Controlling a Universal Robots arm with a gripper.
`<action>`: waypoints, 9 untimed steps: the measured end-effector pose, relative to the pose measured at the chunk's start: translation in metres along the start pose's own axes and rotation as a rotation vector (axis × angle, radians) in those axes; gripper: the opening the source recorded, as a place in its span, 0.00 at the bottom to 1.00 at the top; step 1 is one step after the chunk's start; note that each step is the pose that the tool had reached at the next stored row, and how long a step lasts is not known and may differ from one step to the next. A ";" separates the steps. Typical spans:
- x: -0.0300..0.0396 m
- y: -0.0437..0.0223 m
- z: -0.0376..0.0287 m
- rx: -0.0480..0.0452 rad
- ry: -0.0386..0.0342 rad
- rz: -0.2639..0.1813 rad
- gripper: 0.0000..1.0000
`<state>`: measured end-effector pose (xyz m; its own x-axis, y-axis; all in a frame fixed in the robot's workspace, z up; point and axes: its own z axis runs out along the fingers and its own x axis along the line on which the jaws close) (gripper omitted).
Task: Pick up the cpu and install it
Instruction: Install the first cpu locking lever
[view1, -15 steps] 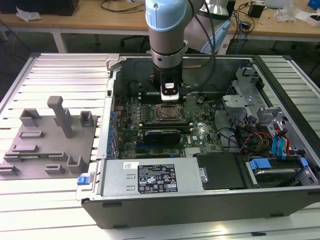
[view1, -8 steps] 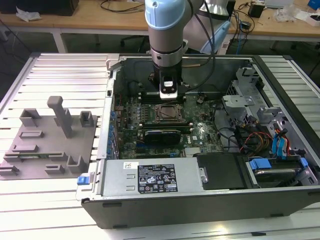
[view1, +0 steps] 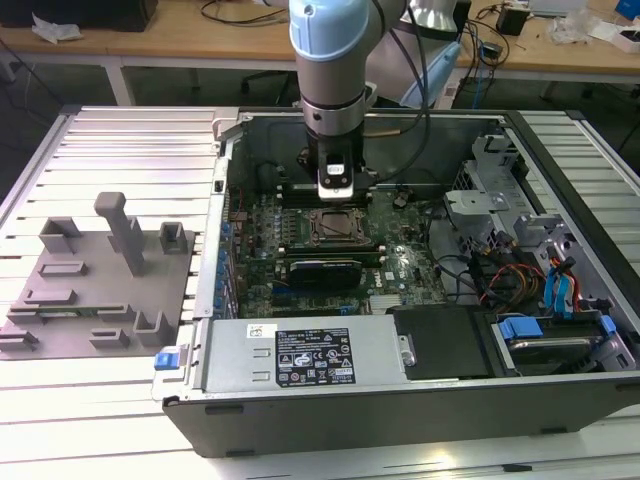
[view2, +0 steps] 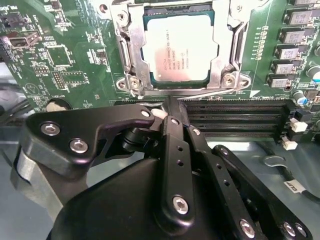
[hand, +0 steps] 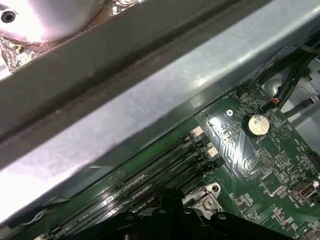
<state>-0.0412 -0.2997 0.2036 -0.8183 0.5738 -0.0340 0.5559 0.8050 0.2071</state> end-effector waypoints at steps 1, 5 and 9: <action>0.0000 -0.0001 0.0006 0.0016 -0.0017 0.003 0.11; -0.0005 -0.0002 0.0029 0.0103 -0.0100 0.016 0.11; -0.0061 0.0054 0.0077 0.0177 -0.0208 0.038 0.11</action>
<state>-0.0320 -0.2977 0.1974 -0.7936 0.6067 -0.0469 0.5890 0.7852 0.1912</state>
